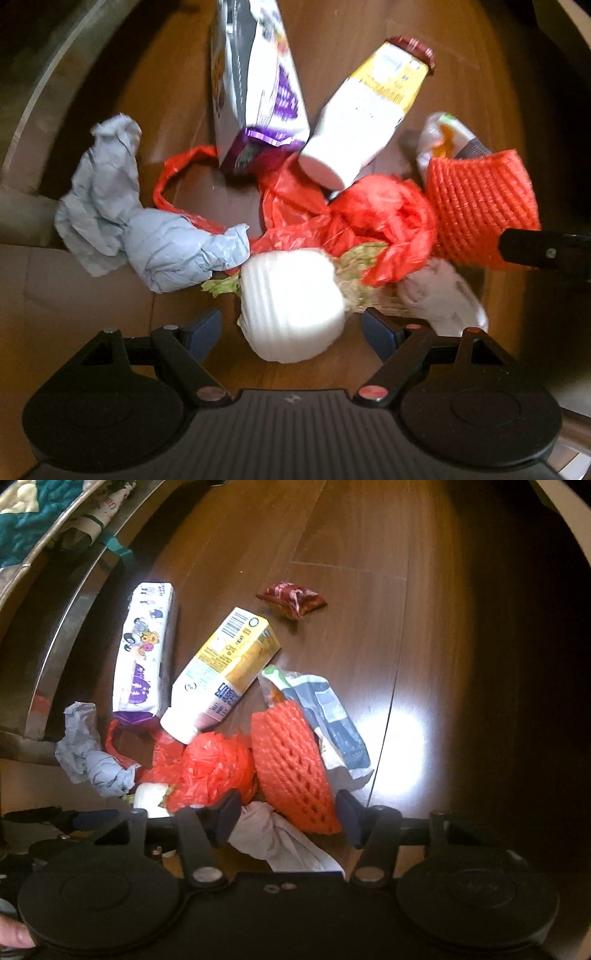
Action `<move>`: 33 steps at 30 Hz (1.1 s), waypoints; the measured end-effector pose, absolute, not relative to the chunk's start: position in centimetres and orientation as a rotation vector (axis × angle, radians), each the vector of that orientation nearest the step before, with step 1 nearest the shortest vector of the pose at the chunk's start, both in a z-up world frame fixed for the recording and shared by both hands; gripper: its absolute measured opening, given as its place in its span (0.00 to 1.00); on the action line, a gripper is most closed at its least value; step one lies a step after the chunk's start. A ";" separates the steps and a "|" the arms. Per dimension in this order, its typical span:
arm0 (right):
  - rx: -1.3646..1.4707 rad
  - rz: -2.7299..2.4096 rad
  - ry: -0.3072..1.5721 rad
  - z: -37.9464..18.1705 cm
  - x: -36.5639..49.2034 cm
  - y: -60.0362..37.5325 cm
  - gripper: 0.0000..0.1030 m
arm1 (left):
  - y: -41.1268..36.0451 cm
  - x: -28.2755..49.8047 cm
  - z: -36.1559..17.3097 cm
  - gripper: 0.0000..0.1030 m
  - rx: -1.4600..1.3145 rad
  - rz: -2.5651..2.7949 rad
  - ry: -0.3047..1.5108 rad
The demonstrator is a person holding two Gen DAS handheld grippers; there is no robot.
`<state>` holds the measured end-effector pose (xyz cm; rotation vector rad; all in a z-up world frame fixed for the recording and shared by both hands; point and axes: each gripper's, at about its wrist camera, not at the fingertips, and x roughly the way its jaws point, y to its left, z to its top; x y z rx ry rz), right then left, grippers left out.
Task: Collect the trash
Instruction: 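Grasp the white foam net with left tool while right tool grasps orange foam net, then carry white and orange foam nets up over the green wastebasket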
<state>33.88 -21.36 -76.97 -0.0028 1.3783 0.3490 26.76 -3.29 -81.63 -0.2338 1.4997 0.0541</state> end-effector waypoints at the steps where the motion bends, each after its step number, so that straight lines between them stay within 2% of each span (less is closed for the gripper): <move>1: 0.000 0.348 1.377 -77.1 33.8 -21.4 0.45 | -3.2 26.8 -82.0 0.80 -0.239 0.052 1.503; 4: 0.005 0.348 1.374 -77.6 33.7 -21.4 0.34 | -2.7 26.9 -82.7 0.78 -0.258 0.048 1.502; 5: 0.004 0.345 1.373 -77.7 33.7 -21.3 0.31 | -2.5 26.9 -82.9 0.74 -0.265 0.044 1.503; 7: 0.013 0.336 1.375 -77.8 33.7 -21.4 0.20 | -2.4 27.0 -83.1 0.62 -0.285 0.030 1.511; 10: 0.032 0.328 1.378 -77.8 33.6 -21.4 0.10 | -2.1 27.1 -83.1 0.60 -0.291 0.010 1.509; 16: 0.059 0.337 1.360 -76.4 32.8 -21.5 0.08 | -1.3 27.3 -82.3 0.58 -0.310 0.007 1.503; 21: 0.085 0.335 1.357 -73.3 31.3 -21.9 0.08 | -0.4 26.8 -79.5 0.58 -0.319 0.018 1.514; 27: 0.099 0.324 1.336 -67.0 29.1 -22.1 0.08 | 0.0 25.9 -73.0 0.58 -0.271 0.002 1.516; 33: 0.107 0.332 1.302 -57.7 27.7 -22.4 0.08 | -0.2 24.9 -63.8 0.58 -0.255 -0.001 1.477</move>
